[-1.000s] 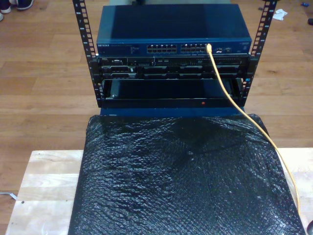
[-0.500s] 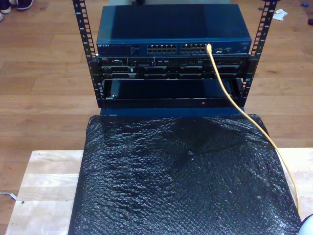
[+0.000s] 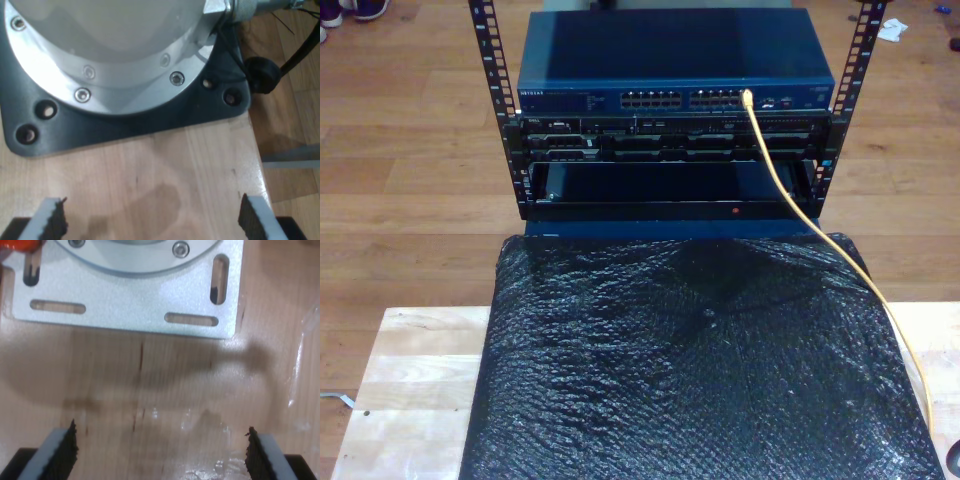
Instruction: Grab the cable and plug it in
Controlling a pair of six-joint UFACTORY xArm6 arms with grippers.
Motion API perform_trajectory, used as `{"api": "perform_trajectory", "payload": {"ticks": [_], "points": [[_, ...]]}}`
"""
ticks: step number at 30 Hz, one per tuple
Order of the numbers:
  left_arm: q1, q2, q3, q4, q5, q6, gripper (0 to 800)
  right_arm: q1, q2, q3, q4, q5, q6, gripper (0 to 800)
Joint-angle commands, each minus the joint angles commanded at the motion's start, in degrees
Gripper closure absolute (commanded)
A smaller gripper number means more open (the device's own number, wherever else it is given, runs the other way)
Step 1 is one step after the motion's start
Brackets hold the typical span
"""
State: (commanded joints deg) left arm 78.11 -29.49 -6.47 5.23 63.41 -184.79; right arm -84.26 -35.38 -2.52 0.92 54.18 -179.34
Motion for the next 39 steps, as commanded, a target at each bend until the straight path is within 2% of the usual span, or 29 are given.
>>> {"api": "perform_trajectory", "payload": {"ticks": [7, 39], "points": [[0.0, 0.0, 0.0, 0.0, 0.1, 0.0, 0, 0.0, -3.2, 2.6, 0.0, -4.7, 0.1, 0], [0.0, 0.0, 0.0, 0.0, 0.1, 0.0, 0, 0.0, -3.2, 2.8, 0.0, -5.2, 0.1, 0]]}}
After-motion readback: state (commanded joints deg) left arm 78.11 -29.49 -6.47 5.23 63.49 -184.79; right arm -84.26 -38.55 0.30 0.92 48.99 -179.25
